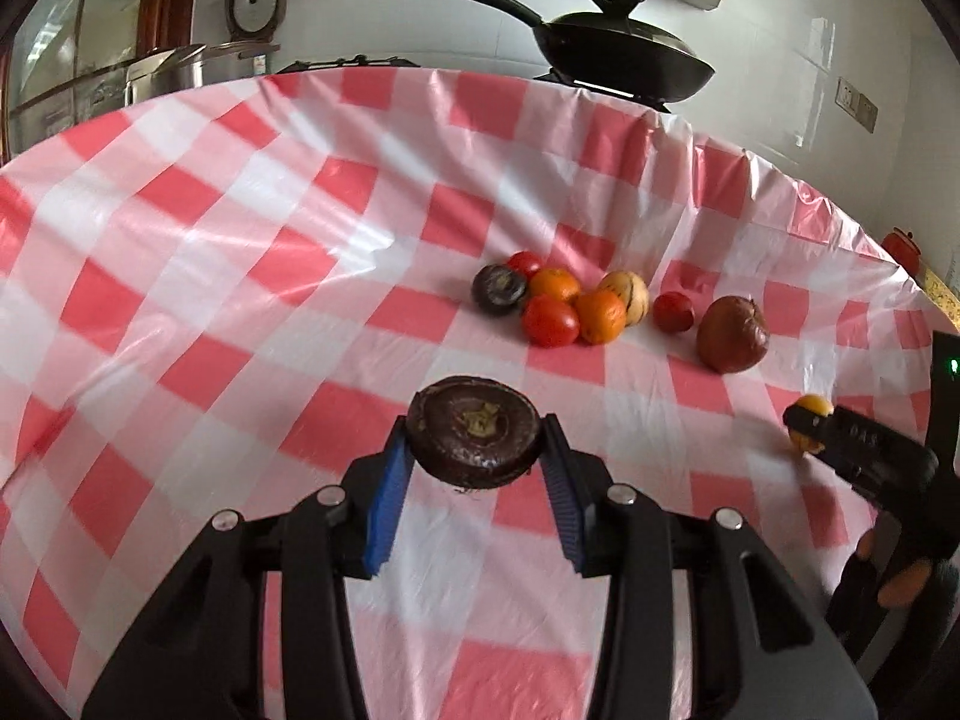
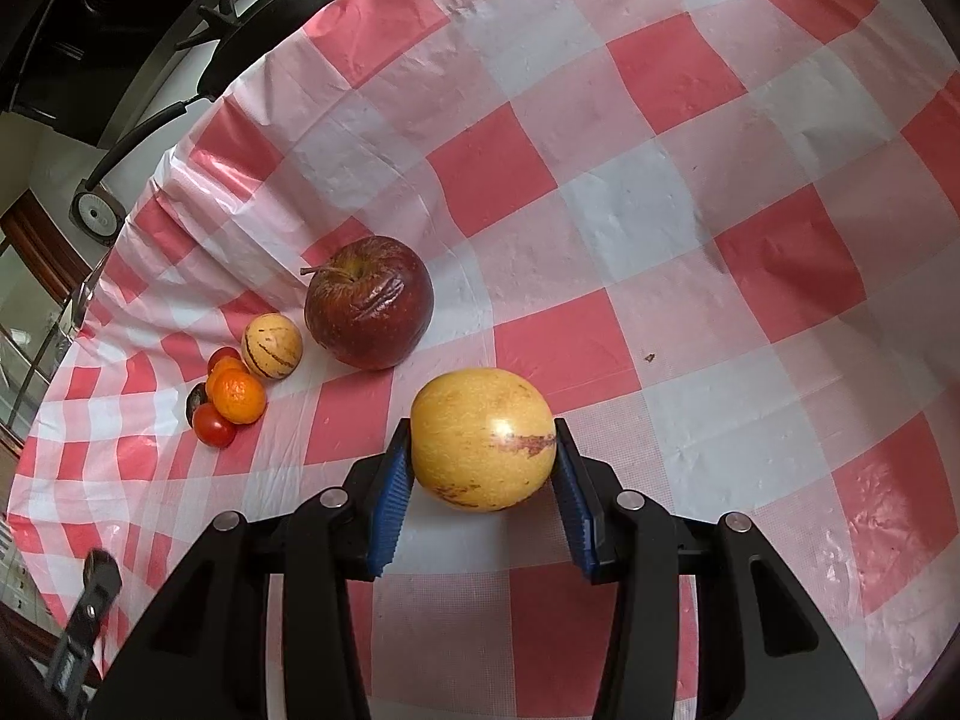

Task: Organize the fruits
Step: 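Grasp the yellow pear with the right tool while the left tool grasps a mangosteen, then carry the pear and mangosteen to the white box and open both tools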

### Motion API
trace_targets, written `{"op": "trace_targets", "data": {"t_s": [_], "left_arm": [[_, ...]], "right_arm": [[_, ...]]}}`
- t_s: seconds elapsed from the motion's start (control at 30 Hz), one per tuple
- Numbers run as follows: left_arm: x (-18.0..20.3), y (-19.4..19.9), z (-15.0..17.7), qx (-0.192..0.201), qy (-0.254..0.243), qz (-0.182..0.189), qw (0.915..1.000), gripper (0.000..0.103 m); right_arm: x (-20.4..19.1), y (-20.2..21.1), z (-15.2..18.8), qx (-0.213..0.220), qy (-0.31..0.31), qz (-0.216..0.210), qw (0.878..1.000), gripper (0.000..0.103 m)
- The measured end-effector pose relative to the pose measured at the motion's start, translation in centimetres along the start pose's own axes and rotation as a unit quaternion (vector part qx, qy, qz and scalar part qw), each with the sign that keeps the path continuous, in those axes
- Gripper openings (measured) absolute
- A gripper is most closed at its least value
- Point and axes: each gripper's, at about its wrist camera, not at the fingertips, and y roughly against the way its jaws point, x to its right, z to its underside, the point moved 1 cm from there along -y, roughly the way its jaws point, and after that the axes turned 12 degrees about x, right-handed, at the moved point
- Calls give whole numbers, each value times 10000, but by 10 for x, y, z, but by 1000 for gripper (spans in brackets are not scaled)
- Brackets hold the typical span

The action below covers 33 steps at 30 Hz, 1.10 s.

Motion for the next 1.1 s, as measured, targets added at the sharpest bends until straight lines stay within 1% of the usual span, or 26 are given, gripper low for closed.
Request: {"op": "trace_targets", "data": {"t_s": [0.17,0.33,0.43,0.5,0.57,0.6,0.7,0.77,0.83,0.97,1.1], "left_arm": [[-10,17,8,-30,-101,-14,9999,43],[-23,39,15,-10,-100,-39,9999,43],[-34,58,21,27,-131,-40,9999,43],[-42,70,27,46,-165,-63,9998,43],[-56,84,35,13,-166,-91,9998,43],[-60,88,38,-2,-158,-104,9998,43],[-86,105,51,-51,-59,-231,9997,43],[-103,115,56,-54,45,-322,9995,43],[-119,126,60,-26,152,-425,9990,43],[-151,153,68,67,352,-643,9973,43],[-183,182,82,126,518,-838,9951,43]], "right_arm": [[0,-2,0,-10,-25,9,10000,44],[1,-2,-1,7,-59,31,10000,44],[3,2,-1,83,-98,189,9997,44],[1,10,0,250,-52,377,9990,44],[-11,20,7,272,248,570,9977,44],[-17,24,11,243,349,540,9976,44],[-42,44,30,169,386,204,9989,44],[-65,60,46,64,326,-124,9994,44],[-90,73,63,-16,467,-388,9982,44],[-144,98,103,-222,868,-878,9921,44],[-188,124,141,-361,1314,-1230,9830,44]]}}
